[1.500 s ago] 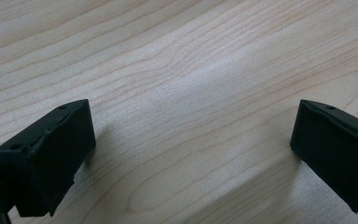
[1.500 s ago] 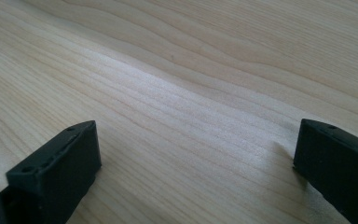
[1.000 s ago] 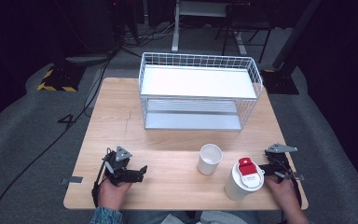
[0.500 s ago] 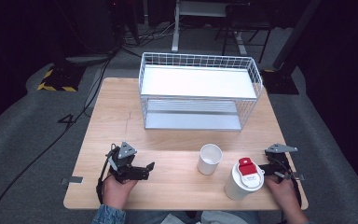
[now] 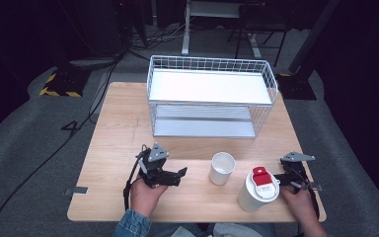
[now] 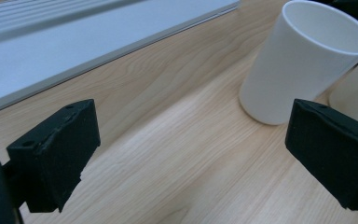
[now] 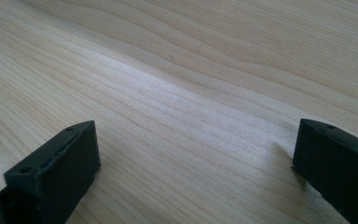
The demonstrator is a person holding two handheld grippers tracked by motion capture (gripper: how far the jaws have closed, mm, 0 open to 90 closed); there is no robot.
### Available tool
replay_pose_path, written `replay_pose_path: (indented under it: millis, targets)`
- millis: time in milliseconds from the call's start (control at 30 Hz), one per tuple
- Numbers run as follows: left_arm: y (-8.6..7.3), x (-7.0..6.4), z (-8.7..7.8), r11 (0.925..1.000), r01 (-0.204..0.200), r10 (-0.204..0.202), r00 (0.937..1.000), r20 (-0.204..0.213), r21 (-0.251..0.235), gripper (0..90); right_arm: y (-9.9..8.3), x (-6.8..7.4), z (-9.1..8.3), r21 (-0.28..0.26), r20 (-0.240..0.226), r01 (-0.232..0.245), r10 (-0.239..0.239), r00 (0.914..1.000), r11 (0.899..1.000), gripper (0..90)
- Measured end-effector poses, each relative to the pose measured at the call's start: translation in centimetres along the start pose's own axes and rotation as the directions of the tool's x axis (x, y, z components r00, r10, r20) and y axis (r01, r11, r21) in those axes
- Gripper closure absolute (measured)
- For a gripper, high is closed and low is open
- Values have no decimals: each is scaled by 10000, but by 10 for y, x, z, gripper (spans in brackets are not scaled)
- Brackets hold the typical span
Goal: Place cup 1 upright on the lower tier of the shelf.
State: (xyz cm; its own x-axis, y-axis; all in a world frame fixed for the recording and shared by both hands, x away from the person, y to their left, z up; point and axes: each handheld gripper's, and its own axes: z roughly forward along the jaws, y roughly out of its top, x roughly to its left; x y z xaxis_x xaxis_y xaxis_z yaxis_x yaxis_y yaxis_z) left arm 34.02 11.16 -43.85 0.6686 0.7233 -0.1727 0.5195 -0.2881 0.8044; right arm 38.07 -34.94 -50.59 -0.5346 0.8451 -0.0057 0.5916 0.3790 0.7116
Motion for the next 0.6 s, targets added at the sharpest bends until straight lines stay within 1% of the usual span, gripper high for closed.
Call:
replay_pose_path:
  millis: [33,167,200,233,267,333,367,400,433,467,500,567,600]
  targets:
    - [0,0,0,10000,0,0,10000,0,0,37,0,0,0,-1,0,-1,1,10000,10000,7]
    - [5,-6,6,9999,114,-109,9989,450,-103,36,0,0,0,-2,1,1,-1,10000,10000,7]
    - [10,-10,7,9999,7,1,9986,521,-158,36,0,0,0,-1,1,0,0,10000,10000,7]
    - [10,-10,7,9999,7,1,9986,521,-158,36,0,0,0,-1,1,0,0,10000,10000,7]
    - [13,-15,9,9995,-70,87,9982,599,-297,36,0,0,0,-1,1,-1,1,10000,10000,7]
    - [14,-17,11,9994,-19,42,9978,669,-338,36,0,0,0,0,2,-1,1,10000,10000,7]
    - [15,-19,13,9993,-83,110,9973,728,-371,36,0,0,0,-2,1,1,-1,10000,10000,7]
    - [17,-24,18,9989,-200,239,9956,909,-428,35,0,0,0,0,1,0,0,10000,10000,7]
    - [17,-24,18,9989,-200,239,9956,909,-428,33,0,0,0,0,1,0,0,10000,10000,7]
    - [17,-29,23,9975,-480,536,9919,1150,-515,31,0,0,0,0,2,0,0,10000,10000,7]
    - [17,-29,23,9975,-480,536,9919,1150,-515,25,0,0,0,0,2,0,0,10000,10000,7]
    - [18,-34,26,9956,-722,793,9886,1278,-598,17,0,0,0,-1,7,2,-2,10000,10000,7]
    - [19,-37,29,9950,-700,795,9866,1422,-710,17,0,0,0,-1,6,3,-3,10000,10000,7]
